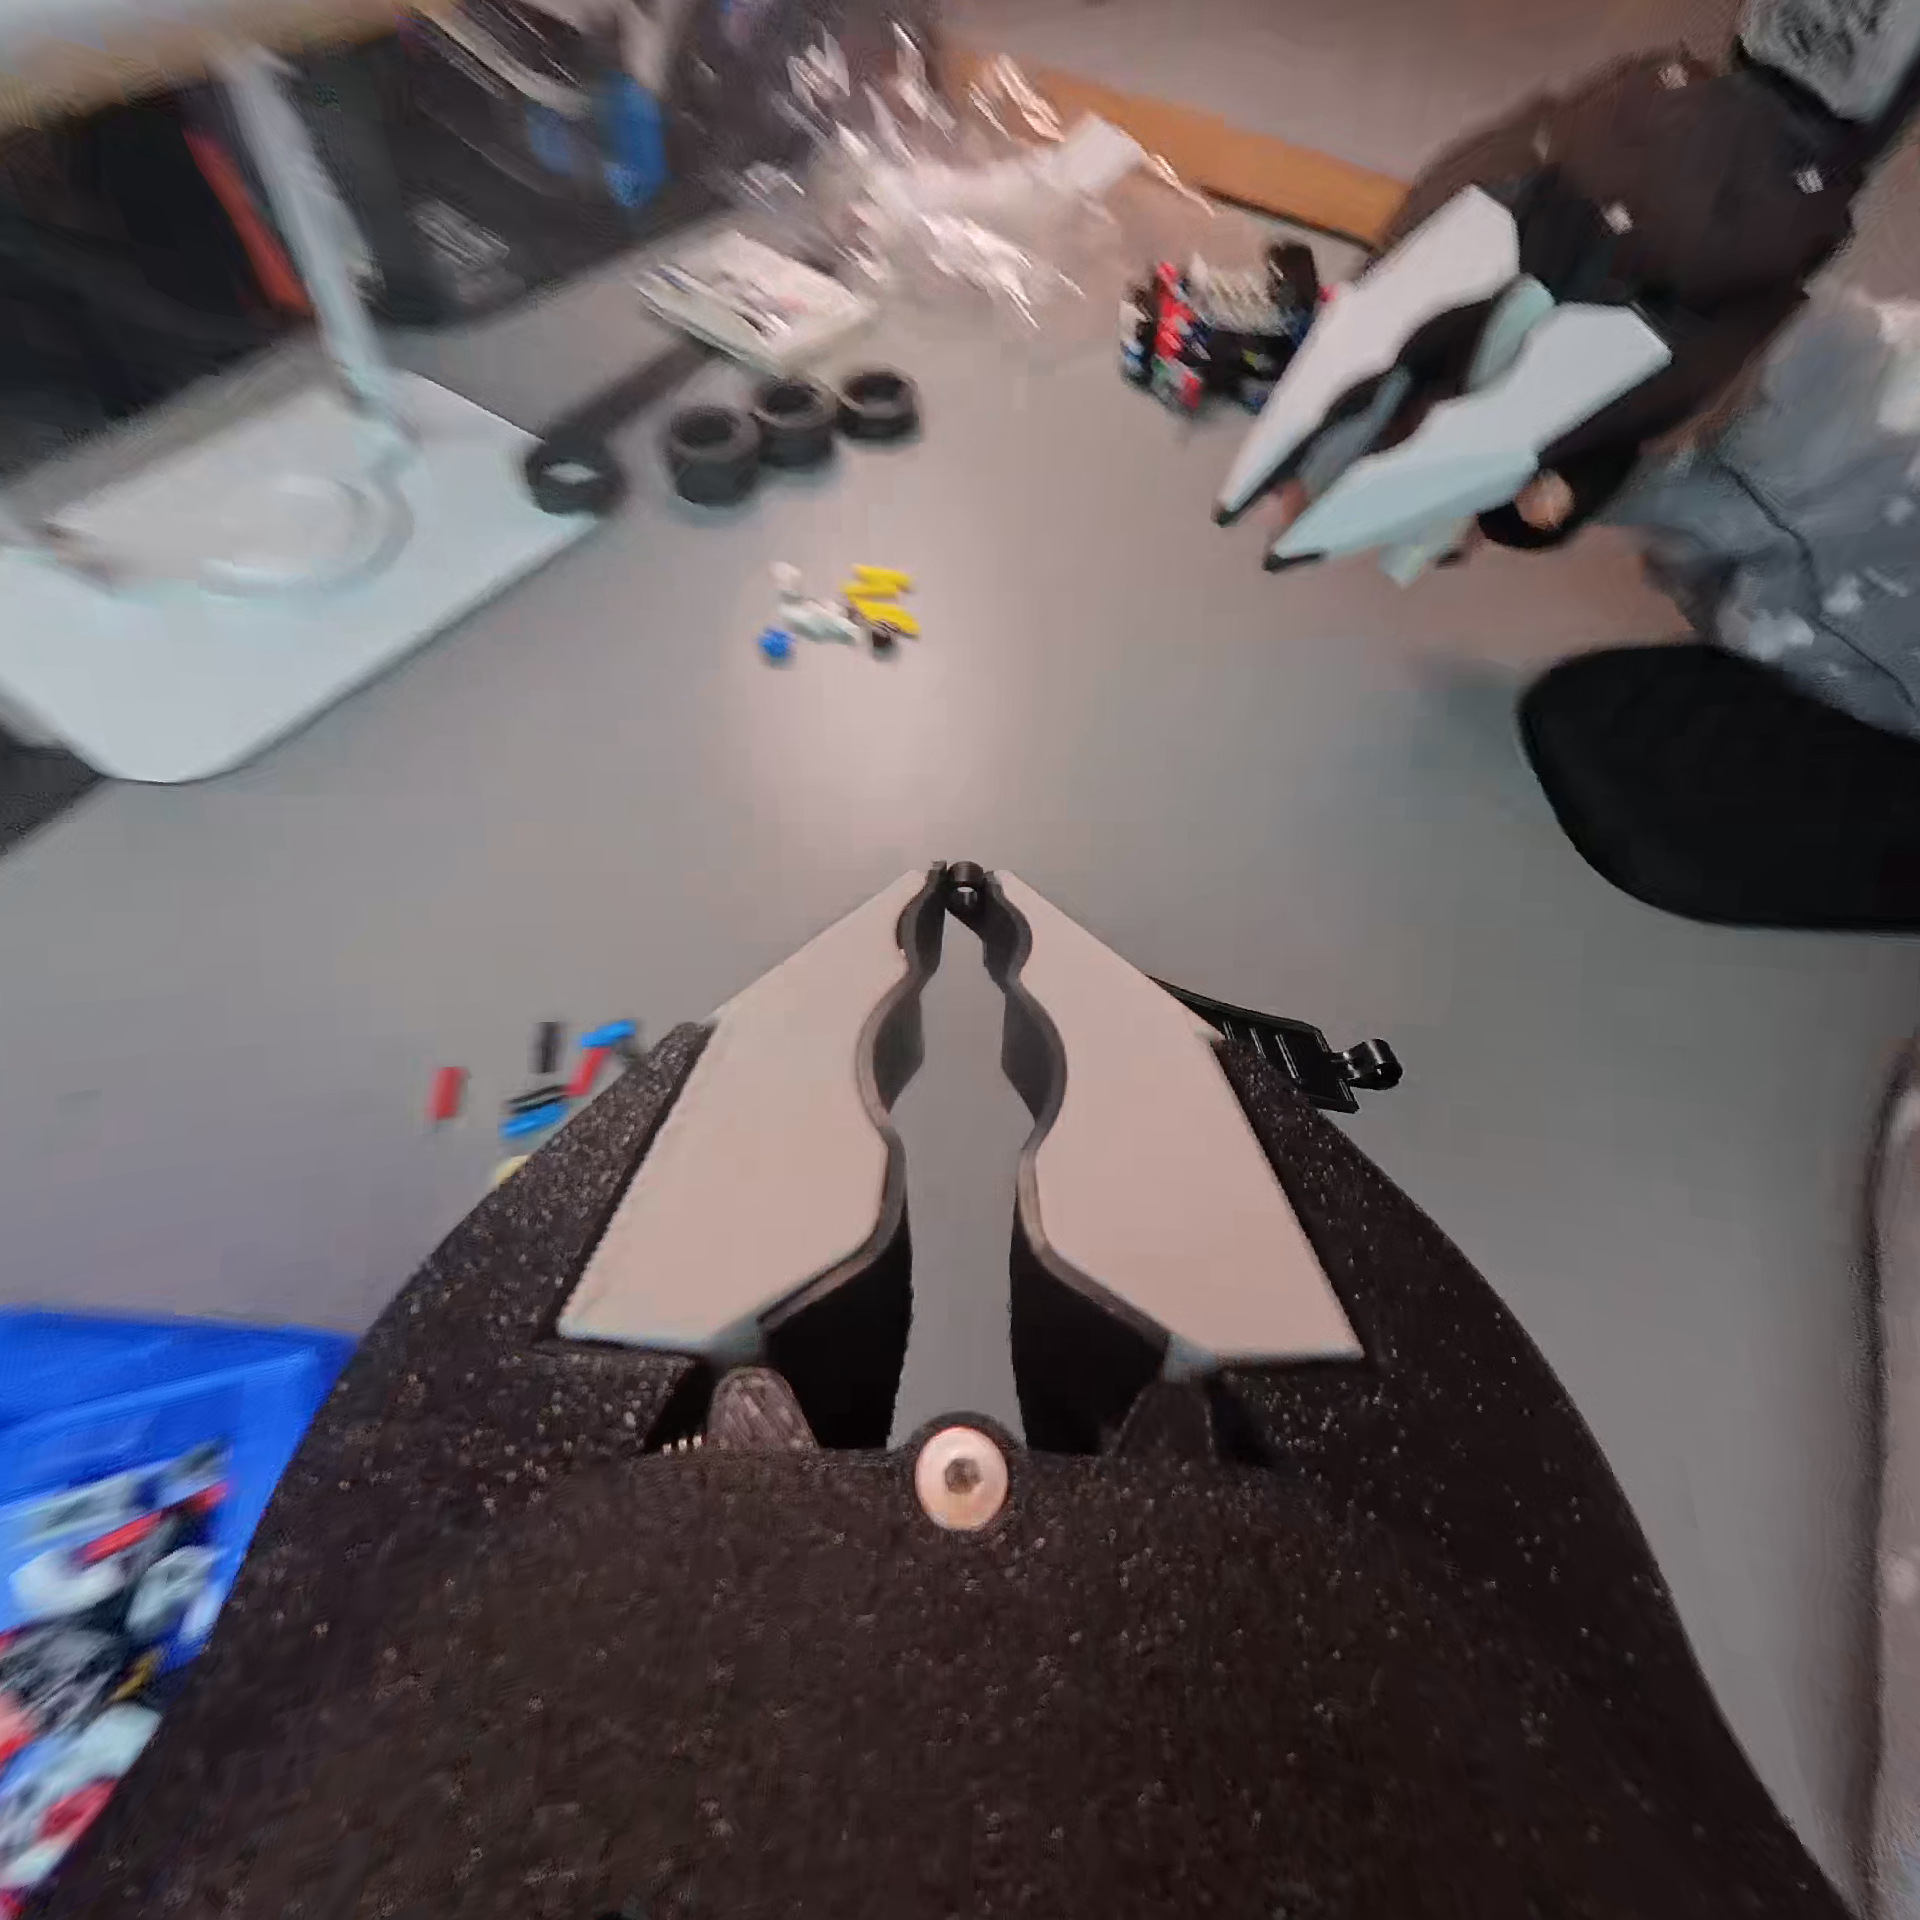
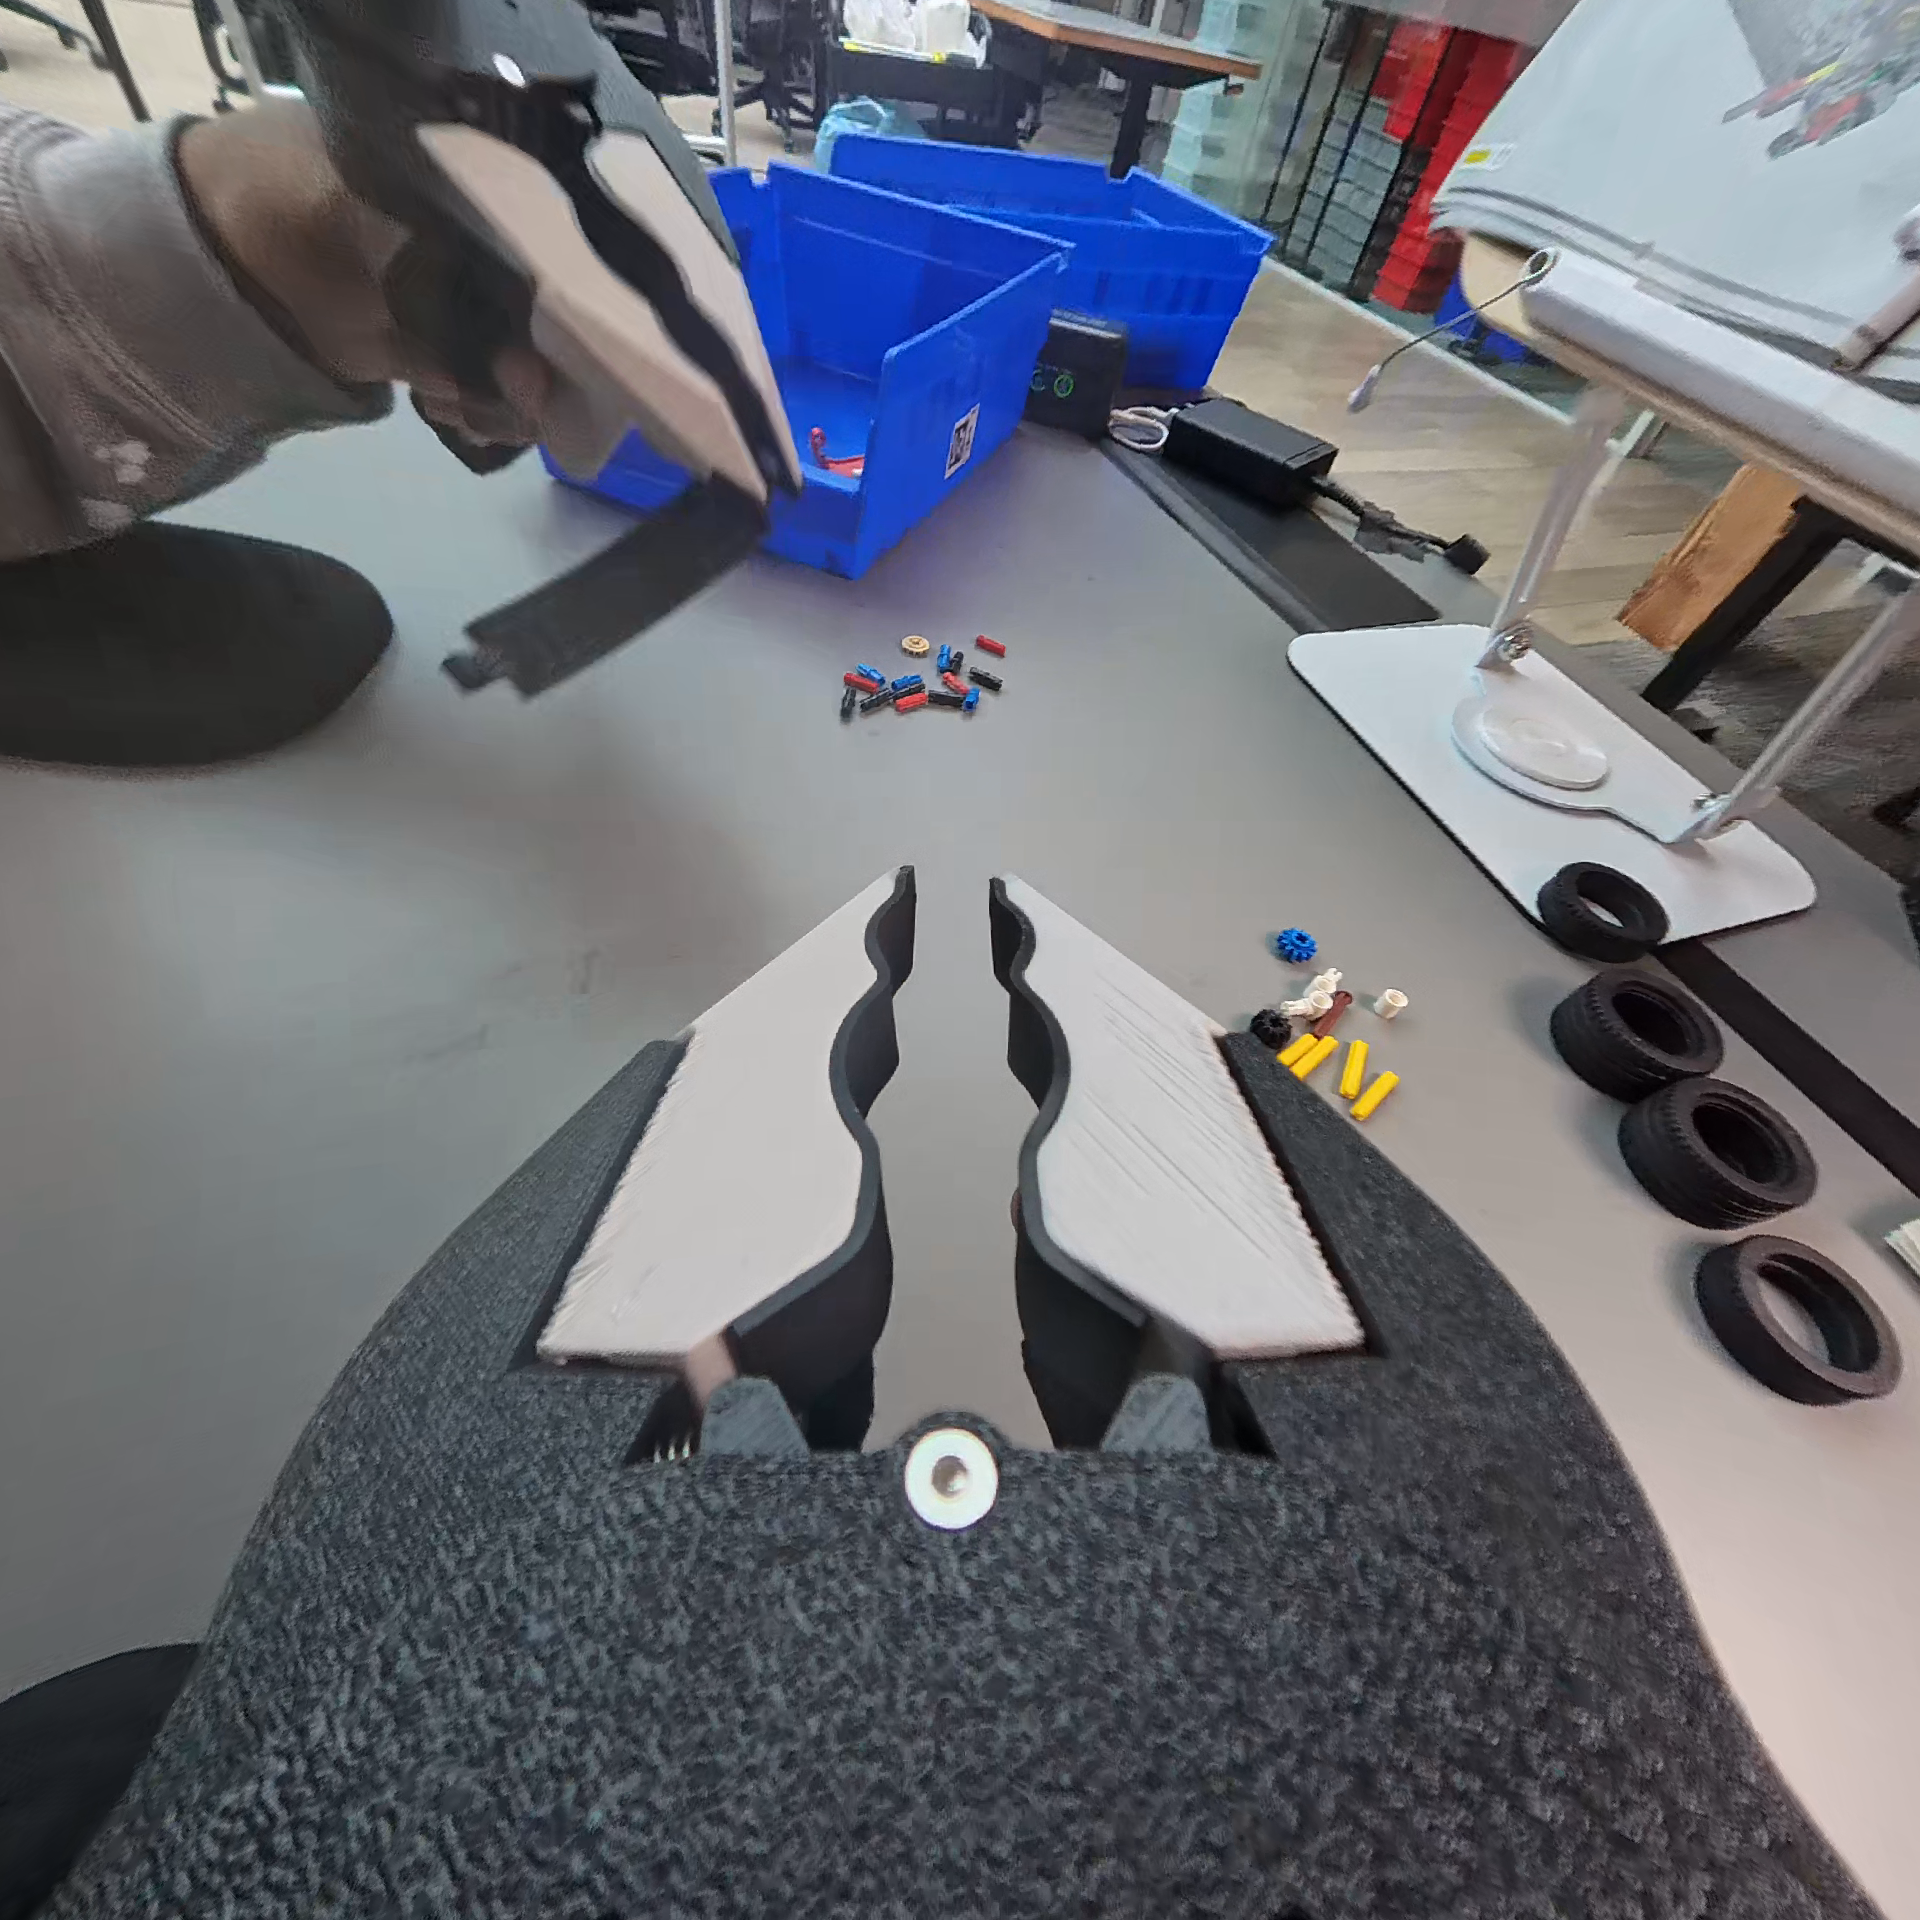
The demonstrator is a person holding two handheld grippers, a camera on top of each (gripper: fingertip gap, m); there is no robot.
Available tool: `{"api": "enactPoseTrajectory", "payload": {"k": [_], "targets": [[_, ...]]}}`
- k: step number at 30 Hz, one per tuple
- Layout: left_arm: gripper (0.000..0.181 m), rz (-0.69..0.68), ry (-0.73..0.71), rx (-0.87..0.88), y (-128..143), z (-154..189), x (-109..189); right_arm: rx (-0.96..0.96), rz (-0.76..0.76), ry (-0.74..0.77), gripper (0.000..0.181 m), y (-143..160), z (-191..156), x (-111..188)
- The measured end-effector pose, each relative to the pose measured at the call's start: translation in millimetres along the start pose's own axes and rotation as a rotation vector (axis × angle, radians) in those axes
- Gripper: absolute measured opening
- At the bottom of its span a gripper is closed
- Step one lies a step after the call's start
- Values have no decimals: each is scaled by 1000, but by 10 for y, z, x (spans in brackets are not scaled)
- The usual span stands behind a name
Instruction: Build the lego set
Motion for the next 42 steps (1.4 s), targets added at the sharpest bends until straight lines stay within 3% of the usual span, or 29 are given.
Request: {"api": "enactPoseTrajectory", "payload": {"k": [1,4,6,8,11,13,18,20,24,28,31,37,42], "targets": [[5,80,-130,-13,-164,-226,218,0,14,27,11,-21,49,39],[5,286,-559,-74,-508,-856,987,3,48,112,9,-57,189,133],[5,332,-800,-113,-562,-1145,1404,-21,70,135,8,-68,233,161],[5,238,-975,-193,-496,-1339,1587,-29,66,154,6,-41,260,156],[4,-34,-1107,-324,-248,-1565,1515,-20,28,167,6,29,267,104],[4,-158,-1136,-329,-54,-1689,1397,-13,10,164,6,63,247,63],[6,-273,-1160,-308,199,-1839,1321,10,-19,153,6,127,204,-2],[7,-260,-1165,-274,225,-1866,1354,8,-23,149,6,140,202,-14],[33,-201,-1222,-232,184,-1903,1468,4,-17,156,5,141,214,-9],[42,-94,-1255,-168,72,-1908,1594,-4,-10,167,5,135,234,-5],[51,-97,-1237,-135,106,-1925,1609,-6,-15,171,5,147,237,-18],[51,-64,-1184,-149,40,-1853,1542,-9,-16,179,5,144,235,-51],[51,44,-1118,-145,-115,-1727,1503,-19,-9,195,6,142,255,-73]]}}
Point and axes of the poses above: each gripper's, where its closed fingertips meet, x back along the fingers, y out of its underside, z = x × y across the jaws, the point moved 3 cm from there along x, back along the fingers, and after that the axes turned 4 degrees about z, right-handed, at the moved point
